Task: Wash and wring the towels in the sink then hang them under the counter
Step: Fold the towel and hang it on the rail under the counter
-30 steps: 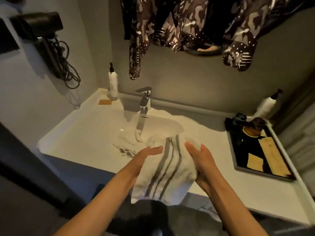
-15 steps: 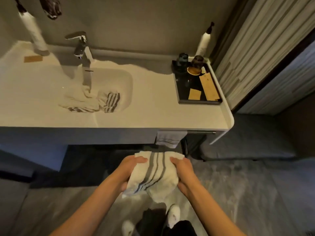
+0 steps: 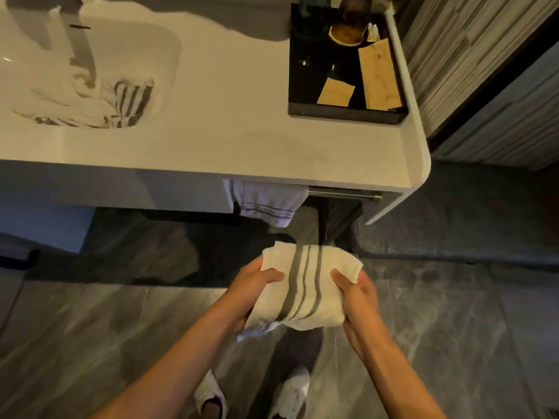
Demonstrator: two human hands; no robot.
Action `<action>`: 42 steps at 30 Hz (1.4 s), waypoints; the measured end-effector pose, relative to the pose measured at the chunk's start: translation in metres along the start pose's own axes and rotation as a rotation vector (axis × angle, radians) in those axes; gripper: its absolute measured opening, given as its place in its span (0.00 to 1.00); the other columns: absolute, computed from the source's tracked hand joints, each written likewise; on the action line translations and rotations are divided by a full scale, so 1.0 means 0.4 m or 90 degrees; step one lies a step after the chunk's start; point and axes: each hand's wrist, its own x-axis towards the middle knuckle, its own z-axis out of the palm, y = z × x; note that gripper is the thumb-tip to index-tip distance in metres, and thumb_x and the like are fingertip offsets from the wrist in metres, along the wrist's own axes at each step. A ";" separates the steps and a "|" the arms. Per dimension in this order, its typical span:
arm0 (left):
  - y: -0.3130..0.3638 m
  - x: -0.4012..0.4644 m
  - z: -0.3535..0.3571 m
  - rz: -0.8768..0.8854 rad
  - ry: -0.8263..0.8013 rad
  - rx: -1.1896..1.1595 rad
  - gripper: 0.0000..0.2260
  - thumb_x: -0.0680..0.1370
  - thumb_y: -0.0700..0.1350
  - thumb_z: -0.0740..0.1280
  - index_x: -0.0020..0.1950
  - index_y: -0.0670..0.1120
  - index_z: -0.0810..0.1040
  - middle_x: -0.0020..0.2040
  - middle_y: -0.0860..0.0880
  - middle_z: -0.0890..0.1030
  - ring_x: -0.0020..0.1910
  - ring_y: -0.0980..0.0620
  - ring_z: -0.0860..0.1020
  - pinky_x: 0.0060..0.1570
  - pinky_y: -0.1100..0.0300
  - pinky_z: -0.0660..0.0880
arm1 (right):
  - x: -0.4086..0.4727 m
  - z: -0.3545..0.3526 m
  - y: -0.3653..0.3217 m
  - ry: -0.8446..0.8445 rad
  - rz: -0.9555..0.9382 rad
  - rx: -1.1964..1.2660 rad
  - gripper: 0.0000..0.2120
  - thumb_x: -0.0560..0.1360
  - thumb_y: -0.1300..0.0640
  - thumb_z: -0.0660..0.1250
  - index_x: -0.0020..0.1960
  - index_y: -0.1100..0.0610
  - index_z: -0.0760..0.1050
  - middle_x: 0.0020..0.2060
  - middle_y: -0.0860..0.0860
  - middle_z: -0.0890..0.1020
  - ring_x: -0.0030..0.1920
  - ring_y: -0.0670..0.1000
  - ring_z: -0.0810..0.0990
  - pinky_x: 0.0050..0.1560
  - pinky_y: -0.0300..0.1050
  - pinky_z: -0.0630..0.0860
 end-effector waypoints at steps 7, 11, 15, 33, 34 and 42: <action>0.032 0.204 0.124 0.169 0.028 0.005 0.14 0.80 0.38 0.66 0.62 0.52 0.80 0.54 0.48 0.86 0.54 0.47 0.84 0.54 0.50 0.80 | 0.222 -0.074 -0.052 -0.066 -0.161 -0.013 0.11 0.81 0.58 0.66 0.58 0.44 0.76 0.54 0.47 0.84 0.52 0.46 0.85 0.54 0.46 0.83; 0.104 0.301 0.153 0.293 0.060 -0.007 0.08 0.81 0.38 0.65 0.50 0.49 0.82 0.47 0.49 0.86 0.47 0.49 0.84 0.51 0.52 0.79 | 0.327 -0.049 -0.129 -0.059 -0.264 -0.029 0.09 0.81 0.61 0.65 0.52 0.47 0.77 0.46 0.46 0.85 0.43 0.41 0.85 0.40 0.37 0.81; 0.175 0.390 0.165 0.282 0.178 0.038 0.06 0.78 0.38 0.65 0.46 0.44 0.81 0.46 0.43 0.83 0.43 0.46 0.80 0.43 0.55 0.73 | 0.411 -0.009 -0.209 -0.015 -0.243 -0.118 0.07 0.77 0.68 0.61 0.50 0.66 0.78 0.47 0.63 0.82 0.44 0.58 0.84 0.41 0.55 0.77; 0.169 0.387 0.169 0.478 0.274 0.962 0.12 0.81 0.49 0.59 0.39 0.47 0.71 0.45 0.43 0.83 0.46 0.40 0.81 0.38 0.56 0.65 | 0.418 0.025 -0.134 0.118 -0.575 -0.969 0.08 0.78 0.50 0.62 0.42 0.51 0.76 0.39 0.50 0.82 0.45 0.55 0.80 0.51 0.54 0.72; 0.166 0.389 0.160 0.469 0.274 0.967 0.13 0.82 0.50 0.58 0.38 0.49 0.69 0.46 0.43 0.83 0.47 0.41 0.81 0.38 0.56 0.65 | 0.430 0.014 -0.128 0.106 -0.559 -0.977 0.08 0.78 0.51 0.63 0.42 0.50 0.76 0.40 0.50 0.83 0.44 0.55 0.81 0.51 0.53 0.73; 0.147 0.399 0.092 0.456 0.312 1.001 0.12 0.81 0.52 0.59 0.39 0.49 0.69 0.38 0.47 0.79 0.42 0.44 0.80 0.36 0.55 0.65 | 0.452 -0.005 -0.129 0.181 -0.534 -1.022 0.08 0.69 0.54 0.71 0.45 0.57 0.85 0.41 0.54 0.87 0.47 0.57 0.85 0.56 0.55 0.78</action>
